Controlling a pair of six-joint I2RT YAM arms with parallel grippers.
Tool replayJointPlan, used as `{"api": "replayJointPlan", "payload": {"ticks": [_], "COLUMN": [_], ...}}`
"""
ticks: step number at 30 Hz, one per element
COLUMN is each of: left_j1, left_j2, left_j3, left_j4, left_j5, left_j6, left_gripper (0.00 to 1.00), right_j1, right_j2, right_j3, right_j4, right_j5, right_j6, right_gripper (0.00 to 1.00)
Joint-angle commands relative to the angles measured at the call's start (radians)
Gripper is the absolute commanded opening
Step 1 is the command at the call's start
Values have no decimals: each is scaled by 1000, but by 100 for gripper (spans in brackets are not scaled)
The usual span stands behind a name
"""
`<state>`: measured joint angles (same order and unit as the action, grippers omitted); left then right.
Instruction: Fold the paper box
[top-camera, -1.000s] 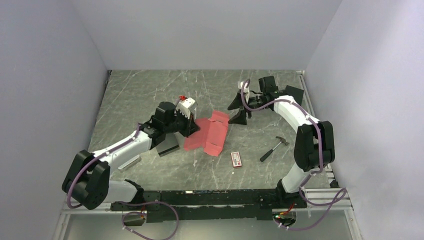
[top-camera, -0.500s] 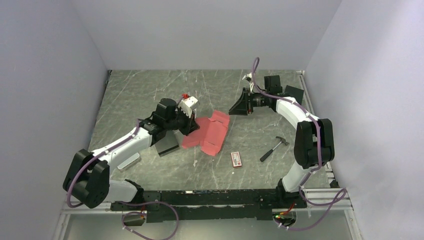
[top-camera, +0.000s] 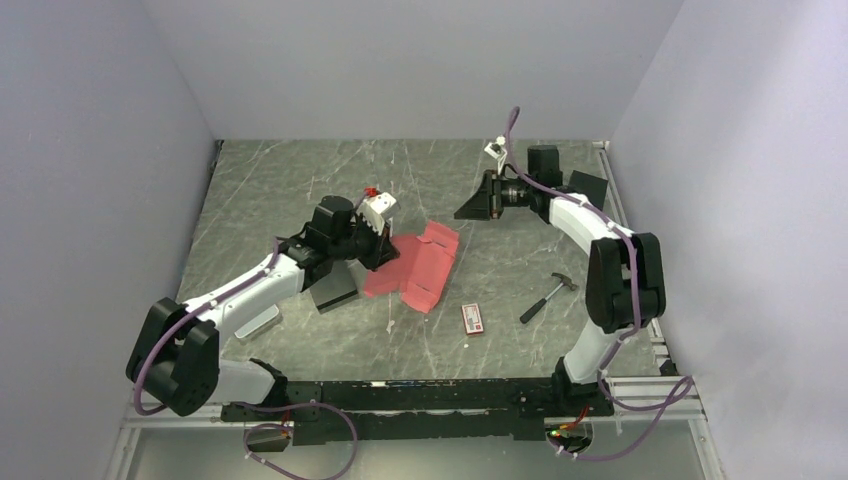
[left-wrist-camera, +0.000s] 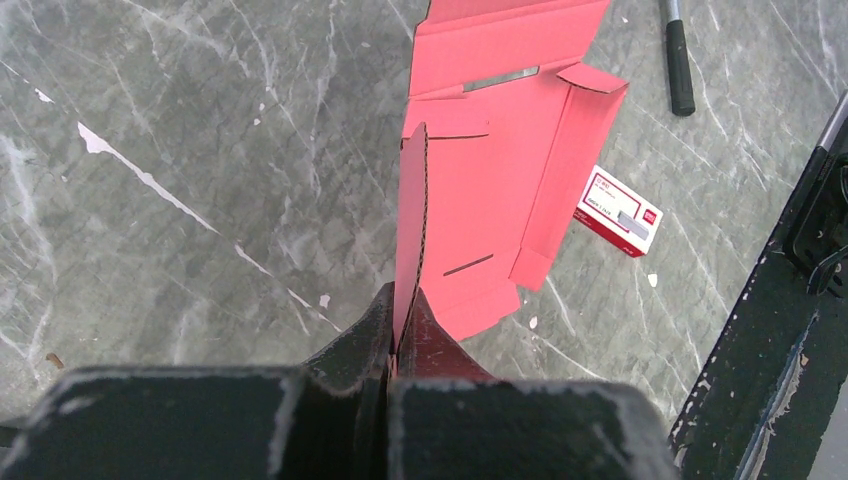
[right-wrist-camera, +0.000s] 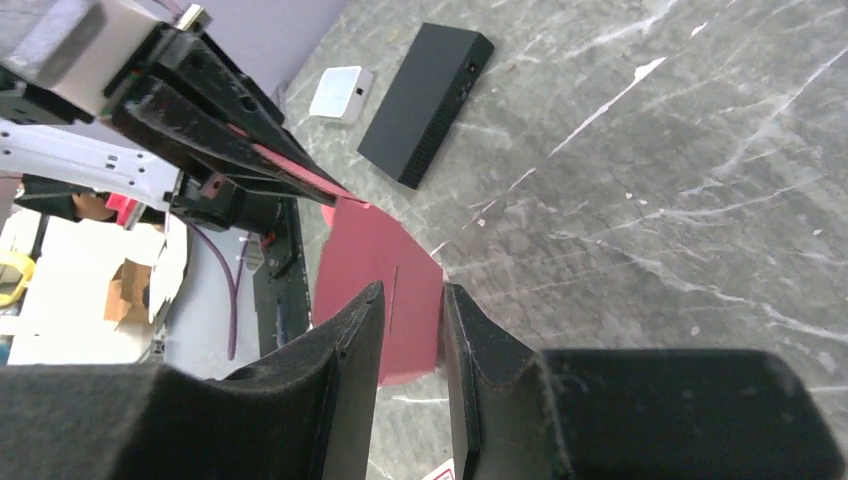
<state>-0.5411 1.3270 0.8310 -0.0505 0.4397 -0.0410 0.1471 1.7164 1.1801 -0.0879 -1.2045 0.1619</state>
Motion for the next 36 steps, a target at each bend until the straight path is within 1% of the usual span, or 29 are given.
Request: {"api": "replayJointPlan", "payload": {"ticks": [1, 3, 7, 10, 13, 17, 25, 29, 31, 34, 36], "left_j1": [-6, -6, -9, -12, -15, -23, -37, -39, -39, -40, -40], "left_j2": [8, 11, 15, 17, 13, 0, 2, 11, 10, 7, 5], "left_j3": [51, 59, 73, 81, 83, 83, 117, 114, 112, 117, 118], "left_j4": [12, 0, -23, -33, -32, -33, -69, -60, -54, -63, -61], "left_j5": [10, 2, -28, -52, -74, -102, -130, -120, -118, -120, -118], "left_j6": [14, 13, 4, -10, -20, -26, -23, -25, -26, -24, -23], "left_gripper": [0, 0, 0, 0, 0, 0, 0, 0, 0, 0, 0], "right_j1": [60, 88, 117, 135, 144, 138, 111, 106, 106, 106, 109], "right_j2": [60, 54, 39, 36, 26, 11, -42, -52, -49, -45, -39], "right_j3": [87, 100, 114, 126, 129, 149, 158, 150, 147, 149, 146], "right_j4": [-179, -220, -266, -306, -318, -330, -311, -295, -285, -284, -281], "right_j5": [36, 31, 40, 59, 73, 135, 126, 104, 86, 71, 69], "right_j6": [-118, -178, -223, -253, -255, -236, -200, -184, -167, -163, -134], "right_gripper": [32, 32, 34, 37, 40, 47, 55, 54, 51, 50, 49]}}
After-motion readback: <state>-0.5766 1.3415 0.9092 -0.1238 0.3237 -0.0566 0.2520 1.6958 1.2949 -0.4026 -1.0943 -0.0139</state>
